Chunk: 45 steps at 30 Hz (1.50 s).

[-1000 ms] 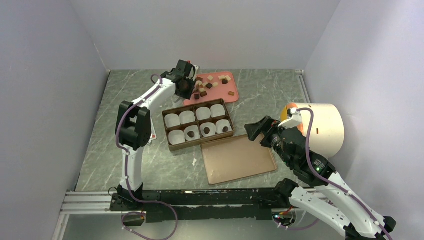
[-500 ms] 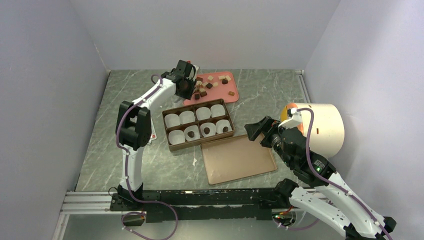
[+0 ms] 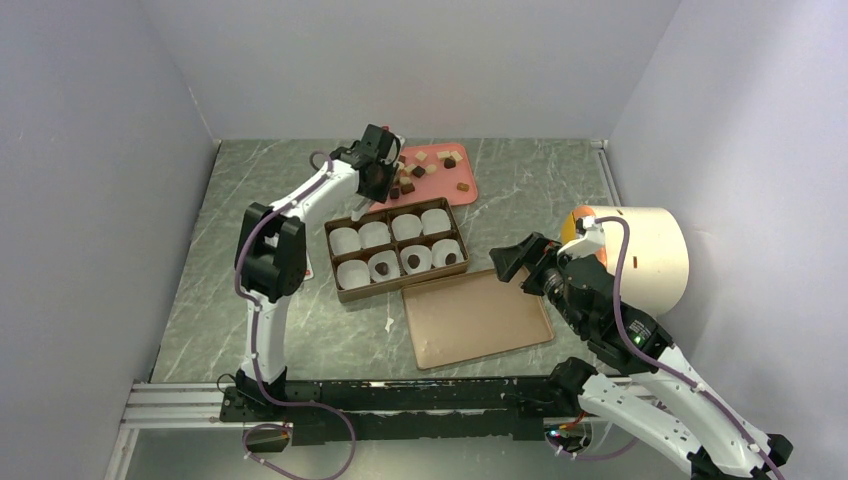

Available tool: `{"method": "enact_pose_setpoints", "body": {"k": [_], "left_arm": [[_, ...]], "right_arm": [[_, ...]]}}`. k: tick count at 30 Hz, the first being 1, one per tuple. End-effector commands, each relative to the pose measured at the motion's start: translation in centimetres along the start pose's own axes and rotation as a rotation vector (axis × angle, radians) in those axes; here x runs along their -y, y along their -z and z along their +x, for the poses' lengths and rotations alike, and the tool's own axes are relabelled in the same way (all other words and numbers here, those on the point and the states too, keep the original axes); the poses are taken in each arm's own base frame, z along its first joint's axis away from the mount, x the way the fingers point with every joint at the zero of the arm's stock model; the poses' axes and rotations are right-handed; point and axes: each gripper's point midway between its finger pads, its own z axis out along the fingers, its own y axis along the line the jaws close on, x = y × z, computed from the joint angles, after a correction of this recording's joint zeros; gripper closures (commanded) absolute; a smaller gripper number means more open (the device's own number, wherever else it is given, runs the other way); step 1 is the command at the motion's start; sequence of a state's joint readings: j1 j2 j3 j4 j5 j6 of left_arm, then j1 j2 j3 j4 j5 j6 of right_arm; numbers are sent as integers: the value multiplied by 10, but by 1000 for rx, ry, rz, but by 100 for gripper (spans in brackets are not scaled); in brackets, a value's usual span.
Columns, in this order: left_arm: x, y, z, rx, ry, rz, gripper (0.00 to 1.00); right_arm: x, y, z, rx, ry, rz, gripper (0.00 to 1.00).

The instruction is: Pack the chocolate

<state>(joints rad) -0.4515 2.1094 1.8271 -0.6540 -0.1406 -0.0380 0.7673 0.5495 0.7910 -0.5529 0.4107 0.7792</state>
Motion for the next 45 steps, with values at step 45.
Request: {"method": "enact_pose_setpoints", "body": {"k": [45], "left_arm": [[-14, 185, 30, 106, 121, 30, 74]], "right_arm": [[-1, -4, -1, 13, 8, -1, 4]]}}
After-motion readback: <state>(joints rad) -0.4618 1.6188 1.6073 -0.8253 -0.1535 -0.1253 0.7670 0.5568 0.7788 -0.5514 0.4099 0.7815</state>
